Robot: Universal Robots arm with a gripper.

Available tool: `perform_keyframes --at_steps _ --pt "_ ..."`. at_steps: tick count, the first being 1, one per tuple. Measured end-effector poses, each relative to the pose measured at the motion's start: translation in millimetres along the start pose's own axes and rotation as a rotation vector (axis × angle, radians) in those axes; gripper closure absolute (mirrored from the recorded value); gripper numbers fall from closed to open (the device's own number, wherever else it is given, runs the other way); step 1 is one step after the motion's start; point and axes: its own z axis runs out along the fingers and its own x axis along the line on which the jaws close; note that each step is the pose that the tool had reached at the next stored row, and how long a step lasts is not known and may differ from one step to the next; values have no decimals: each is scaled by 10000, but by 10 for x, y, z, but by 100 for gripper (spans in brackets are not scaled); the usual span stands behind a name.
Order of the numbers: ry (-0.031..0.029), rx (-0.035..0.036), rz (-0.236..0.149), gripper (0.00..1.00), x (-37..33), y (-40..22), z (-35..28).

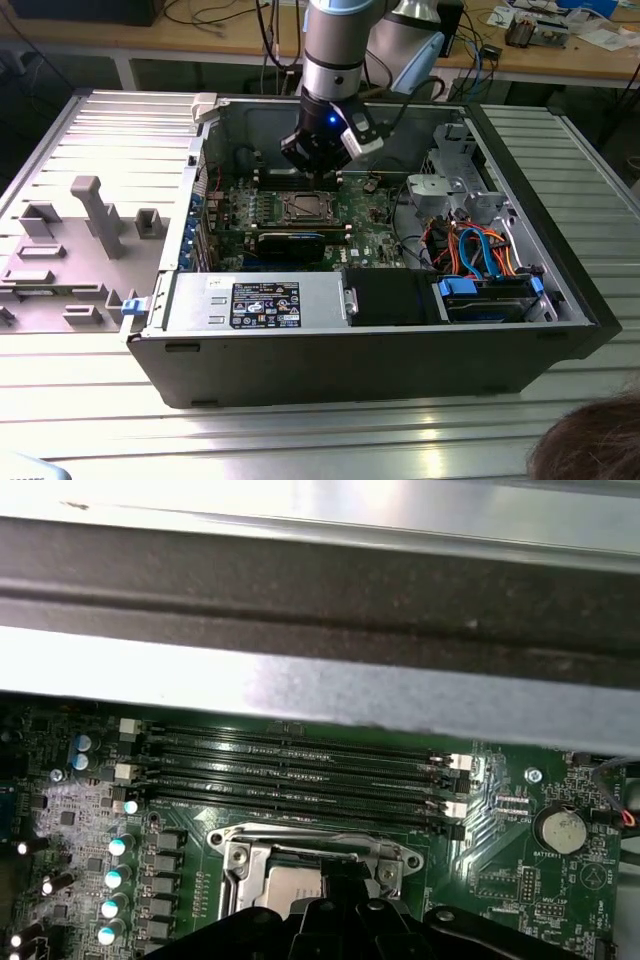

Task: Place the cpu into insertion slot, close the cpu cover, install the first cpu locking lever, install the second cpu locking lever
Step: 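Install the first cpu locking lever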

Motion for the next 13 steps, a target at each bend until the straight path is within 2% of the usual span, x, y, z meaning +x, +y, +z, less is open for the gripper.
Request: perform_keyframes --at_steps 13 --pt "0 0 0 89 4 4 -117"
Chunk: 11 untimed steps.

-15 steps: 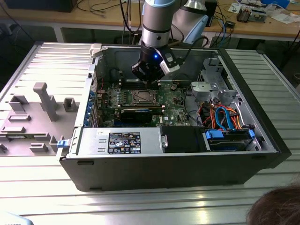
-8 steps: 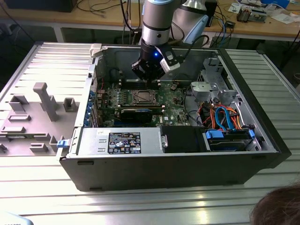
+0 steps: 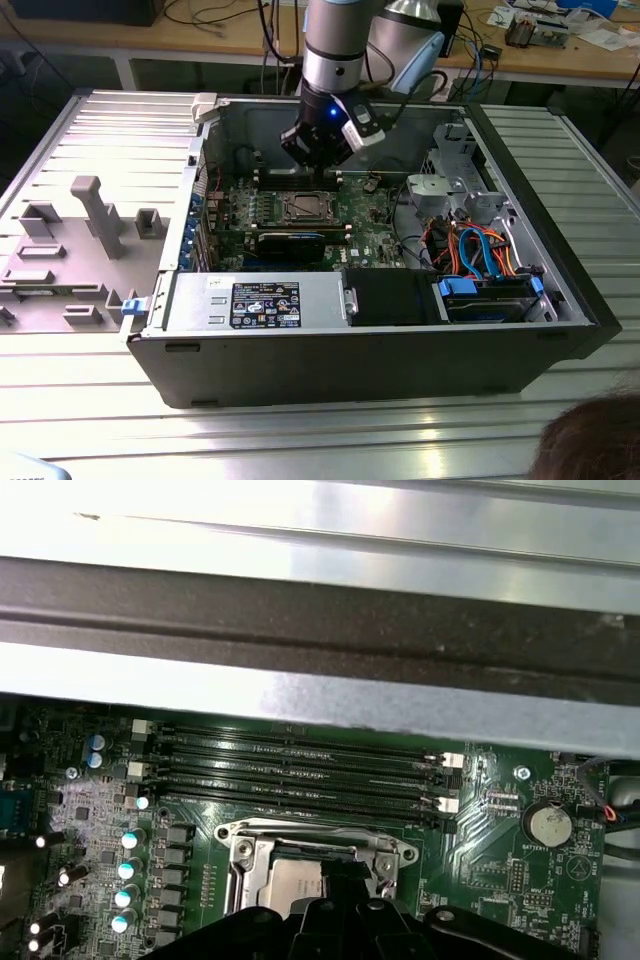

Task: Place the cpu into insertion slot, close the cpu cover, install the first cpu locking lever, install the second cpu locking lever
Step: 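Install the first cpu locking lever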

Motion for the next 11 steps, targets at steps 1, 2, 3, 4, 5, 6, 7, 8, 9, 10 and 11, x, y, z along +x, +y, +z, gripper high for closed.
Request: perform_keyframes --at_steps 1,2,3,4,5,6,7,8,9,10,11 --pt "0 0 0 89 0 0 -6" --pt "1 1 0 89 1 0 -15" --pt "1 1 0 89 1 1 -30" --pt "0 0 0 89 1 2 -38" --pt "0 0 0 89 2 2 -45" --pt "0 0 0 89 2 2 -55" --pt "0 0 0 89 2 2 -59" --pt "0 0 0 89 2 3 -72" --pt "1 0 0 89 2 3 -81" --pt "0 0 0 89 3 4 -93" --pt "0 0 0 89 3 4 -100"
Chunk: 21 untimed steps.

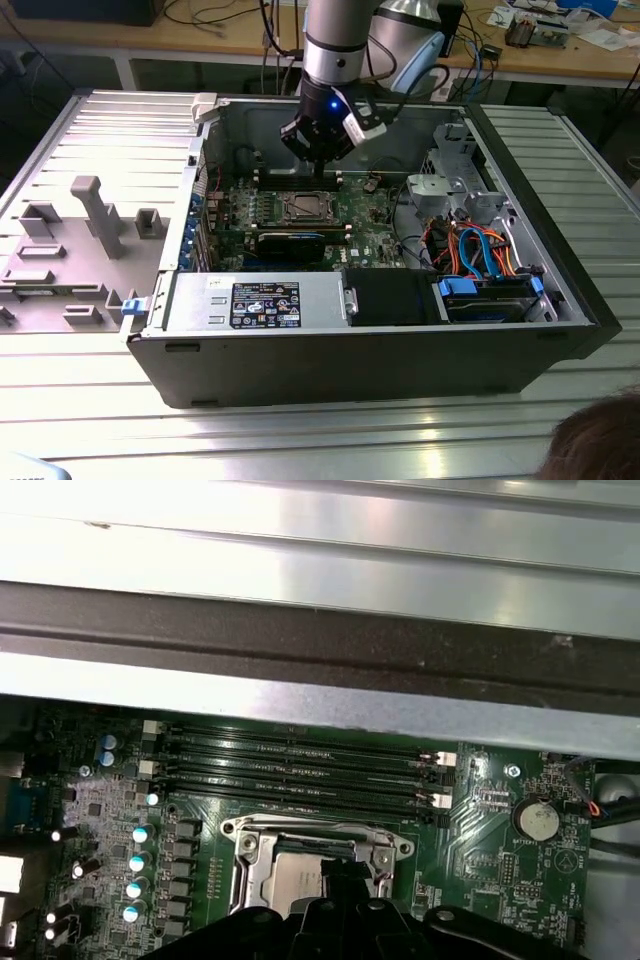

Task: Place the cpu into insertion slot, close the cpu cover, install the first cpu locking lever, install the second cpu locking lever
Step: 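Install the first cpu locking lever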

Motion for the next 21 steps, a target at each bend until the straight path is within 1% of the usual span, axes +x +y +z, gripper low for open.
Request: perform_keyframes --at_steps 12,21 --pt "1 0 0 89 3 3 -86" --pt "0 0 0 89 5 5 -139"
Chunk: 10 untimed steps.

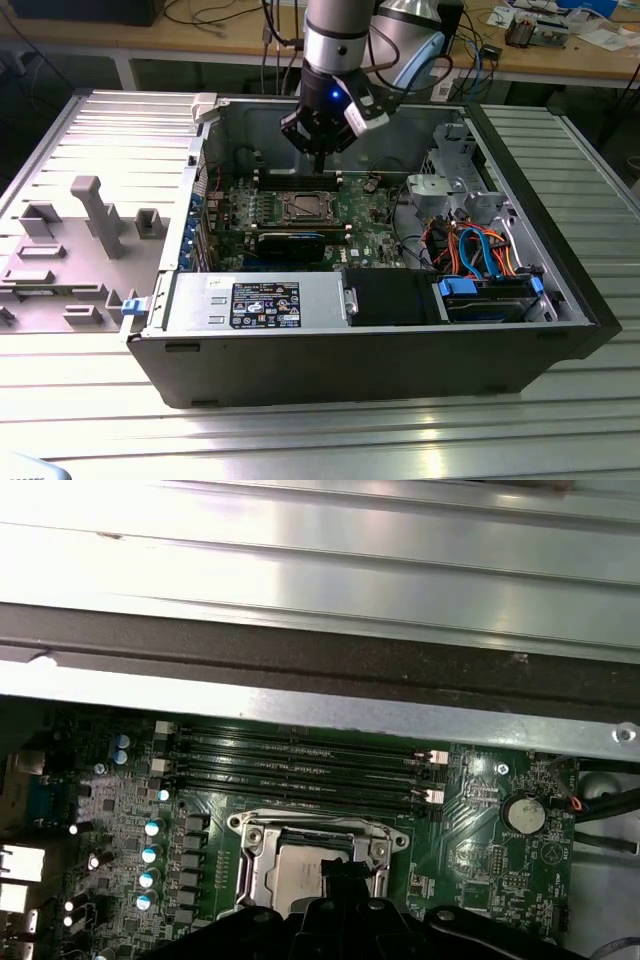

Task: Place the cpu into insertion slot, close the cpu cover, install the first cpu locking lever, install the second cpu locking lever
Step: 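Install the first cpu locking lever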

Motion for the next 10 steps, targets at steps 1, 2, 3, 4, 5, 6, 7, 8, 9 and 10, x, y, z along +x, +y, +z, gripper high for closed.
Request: perform_keyframes --at_steps 1,2,3,4,5,6,7,8,9,10 --pt "0 0 0 89 0 0 -6" --pt "-1 -1 0 89 0 1 -14" --pt "0 -1 0 89 1 1 -22" --pt "0 0 0 89 1 1 -31" --pt "0 0 0 89 1 1 -40" --pt "0 0 0 89 2 2 -52" --pt "0 -1 0 89 2 2 -56" --pt "-2 -2 -1 89 2 2 -56" --pt "-2 -2 0 89 1 2 -56" --pt "0 -1 0 89 2 2 -58"
